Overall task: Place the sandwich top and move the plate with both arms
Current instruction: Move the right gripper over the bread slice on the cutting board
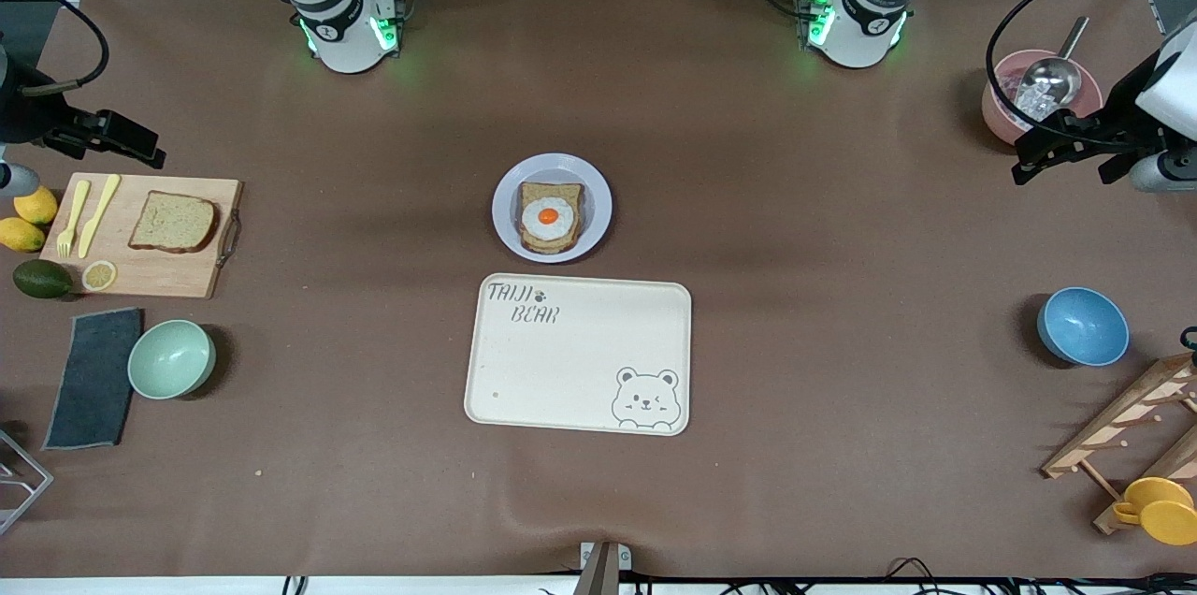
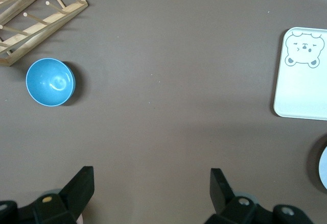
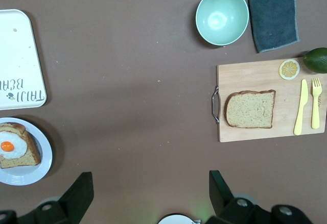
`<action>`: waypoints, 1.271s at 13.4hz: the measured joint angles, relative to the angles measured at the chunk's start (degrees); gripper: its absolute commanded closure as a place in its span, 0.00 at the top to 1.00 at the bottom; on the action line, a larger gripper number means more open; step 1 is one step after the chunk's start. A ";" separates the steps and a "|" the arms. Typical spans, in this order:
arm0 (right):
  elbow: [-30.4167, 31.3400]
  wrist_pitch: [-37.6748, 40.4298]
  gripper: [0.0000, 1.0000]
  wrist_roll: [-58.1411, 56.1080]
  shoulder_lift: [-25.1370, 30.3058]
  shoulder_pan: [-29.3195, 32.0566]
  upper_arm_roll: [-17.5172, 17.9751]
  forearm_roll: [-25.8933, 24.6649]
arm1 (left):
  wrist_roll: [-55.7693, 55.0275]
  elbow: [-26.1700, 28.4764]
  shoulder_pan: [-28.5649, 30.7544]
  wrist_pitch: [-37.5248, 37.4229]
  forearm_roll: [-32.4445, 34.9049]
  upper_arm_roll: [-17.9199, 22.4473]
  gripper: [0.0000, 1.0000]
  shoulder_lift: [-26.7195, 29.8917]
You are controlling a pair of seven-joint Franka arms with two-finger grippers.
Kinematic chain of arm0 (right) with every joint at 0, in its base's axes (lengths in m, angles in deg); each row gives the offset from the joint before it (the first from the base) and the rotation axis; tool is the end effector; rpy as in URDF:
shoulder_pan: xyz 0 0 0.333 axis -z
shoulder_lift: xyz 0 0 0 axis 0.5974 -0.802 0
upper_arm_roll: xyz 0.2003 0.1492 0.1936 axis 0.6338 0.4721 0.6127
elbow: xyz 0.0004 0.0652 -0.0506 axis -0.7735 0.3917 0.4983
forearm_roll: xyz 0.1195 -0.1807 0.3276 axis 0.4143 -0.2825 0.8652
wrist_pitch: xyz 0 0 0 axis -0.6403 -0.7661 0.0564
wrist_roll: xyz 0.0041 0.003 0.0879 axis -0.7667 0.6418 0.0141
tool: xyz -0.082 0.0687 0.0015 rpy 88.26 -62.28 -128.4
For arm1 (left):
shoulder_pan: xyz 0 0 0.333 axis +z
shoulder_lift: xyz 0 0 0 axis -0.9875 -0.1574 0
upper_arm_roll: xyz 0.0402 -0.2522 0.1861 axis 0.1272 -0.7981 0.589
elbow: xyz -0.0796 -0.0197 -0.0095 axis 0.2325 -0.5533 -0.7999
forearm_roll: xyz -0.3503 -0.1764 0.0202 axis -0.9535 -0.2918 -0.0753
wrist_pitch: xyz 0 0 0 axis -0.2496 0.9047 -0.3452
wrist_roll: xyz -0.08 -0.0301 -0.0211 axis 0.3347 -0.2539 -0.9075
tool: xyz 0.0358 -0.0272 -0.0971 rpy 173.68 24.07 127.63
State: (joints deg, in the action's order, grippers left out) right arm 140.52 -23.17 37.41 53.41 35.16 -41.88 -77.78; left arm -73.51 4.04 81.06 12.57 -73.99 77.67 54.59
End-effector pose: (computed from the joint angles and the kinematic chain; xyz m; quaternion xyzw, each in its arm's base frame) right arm 0.5359 -0.0135 0.6130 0.9961 -0.0676 -0.0567 0.0081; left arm 0.5540 -0.0399 0.6332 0.9997 0.0035 0.0249 0.0049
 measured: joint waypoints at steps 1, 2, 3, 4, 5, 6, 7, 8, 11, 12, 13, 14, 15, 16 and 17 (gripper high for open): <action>0.03 0.00 1.00 0.00 0.00 0.00 0.00 0.00 | 0.00 0.00 -0.02 0.00 -0.04 -0.01 1.00 -0.01; 0.03 0.00 1.00 0.00 0.00 0.00 0.00 0.00 | 0.00 0.00 -0.06 0.00 -0.06 -0.03 1.00 -0.01; 0.03 0.00 1.00 0.00 0.01 0.00 -0.02 0.00 | 0.00 0.00 -0.10 0.00 -0.07 -0.06 1.00 -0.01; 0.03 0.00 1.00 0.00 0.01 0.00 -0.06 0.00 | 0.00 0.00 -0.12 0.00 -0.07 -0.08 1.00 -0.01; 0.07 0.01 1.00 0.00 0.01 0.00 -0.07 0.00 | 0.00 0.01 -0.14 0.00 -0.07 -0.08 1.00 -0.05; 0.18 0.03 1.00 0.00 0.01 0.00 -0.07 0.00 | 0.00 0.01 -0.14 0.00 -0.07 -0.09 1.00 -0.16; 0.35 0.13 1.00 0.00 0.02 0.01 -0.13 0.00 | 0.00 0.01 -0.13 0.00 -0.07 -0.09 1.00 -0.33; 0.45 0.44 1.00 -0.08 0.02 0.20 -0.30 -0.04 | 0.00 0.02 -0.10 0.00 -0.07 -0.08 1.00 -0.48; 0.60 3.74 1.00 -0.42 0.02 2.60 -1.08 -0.04 | 0.00 0.01 0.10 0.00 -0.07 -0.01 1.00 -0.76; 0.70 4.98 1.00 0.26 0.03 3.66 -1.18 -0.04 | 0.00 0.01 0.11 0.00 -0.07 -0.01 1.00 -0.87; 0.87 5.51 1.00 1.84 0.02 4.85 -1.27 -0.04 | 0.00 0.02 0.11 0.00 -0.07 -0.01 1.00 -1.00; 1.02 5.53 1.00 3.19 -0.01 5.87 -1.38 -0.07 | 0.00 0.01 0.09 0.00 -0.07 -0.02 1.00 -1.16; 1.11 5.53 1.00 3.86 -0.06 6.48 -1.44 -0.24 | 0.00 0.01 0.05 0.00 -0.07 -0.04 1.00 -1.32; 1.16 5.51 1.00 4.37 -0.17 6.70 -1.45 -0.59 | 0.00 0.02 0.01 0.00 -0.18 -0.06 1.00 -1.48; 1.24 5.47 1.00 4.68 -0.35 6.74 -1.45 -0.95 | 0.00 0.02 -0.01 0.00 -0.60 -0.08 1.00 -1.61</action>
State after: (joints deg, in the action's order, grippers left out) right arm 141.76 -17.71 42.09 53.06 41.90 -43.32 -78.74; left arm -73.51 4.06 81.05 12.57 -74.60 77.59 52.98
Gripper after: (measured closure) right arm 0.000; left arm 0.000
